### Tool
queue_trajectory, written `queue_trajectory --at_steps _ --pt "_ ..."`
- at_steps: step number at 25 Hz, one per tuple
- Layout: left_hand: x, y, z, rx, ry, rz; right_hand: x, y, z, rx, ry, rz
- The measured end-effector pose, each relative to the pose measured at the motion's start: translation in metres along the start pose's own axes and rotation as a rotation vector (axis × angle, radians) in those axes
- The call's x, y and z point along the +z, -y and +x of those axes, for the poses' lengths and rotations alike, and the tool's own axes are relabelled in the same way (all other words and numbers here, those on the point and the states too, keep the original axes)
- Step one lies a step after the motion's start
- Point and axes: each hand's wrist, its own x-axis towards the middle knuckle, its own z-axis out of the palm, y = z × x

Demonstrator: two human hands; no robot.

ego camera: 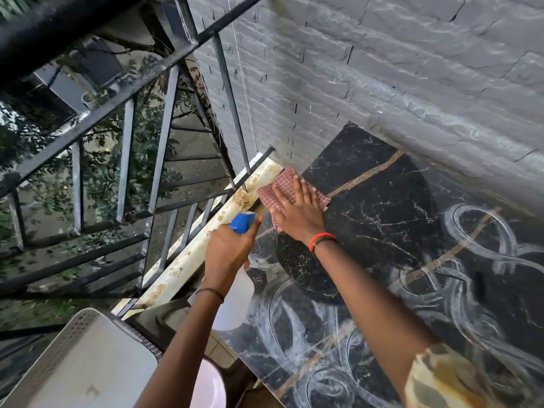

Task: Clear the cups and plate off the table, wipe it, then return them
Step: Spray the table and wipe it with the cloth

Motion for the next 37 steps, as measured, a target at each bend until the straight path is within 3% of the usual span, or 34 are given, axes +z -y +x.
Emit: queue_trajectory --at_steps 3,6,10,13,18,22,29,37 --pt "-0.001 -0.006 0.002 0.017 0.014 -0.011 0.02 -0.007 -0.052 -0.032 -0.036 -0.013" --pt "0.0 -0.009 0.003 0.025 0.003 -0.004 0.022 -0.05 -0.079 0.052 -0.03 -0.011" --pt "0.002 -0.007 0.001 0.025 -0.006 -0.009 -0.011 -0.103 -0.038 0.26 -0.017 0.018" --pt "0.001 -0.003 -0.002 0.026 -0.002 -0.008 -0.024 -0.094 -0.003 0.35 0.003 0.061" --pt "-0.002 0.003 -0.01 0.017 -0.001 0.015 -0.006 -0.031 -0.014 0.085 0.037 0.008" --pt "-0.003 0.009 -0.028 0.03 -0.007 0.003 0.014 -0.03 -0.077 -0.027 0.05 -0.02" --pt "-0.003 0.031 -0.077 -0.028 -0.019 0.09 0.025 -0.101 -0.184 0.344 -0.002 0.044" --pt "0.008 0.073 -0.142 -0.104 -0.06 -0.024 0.015 -0.094 -0.187 0.352 0.076 0.099"
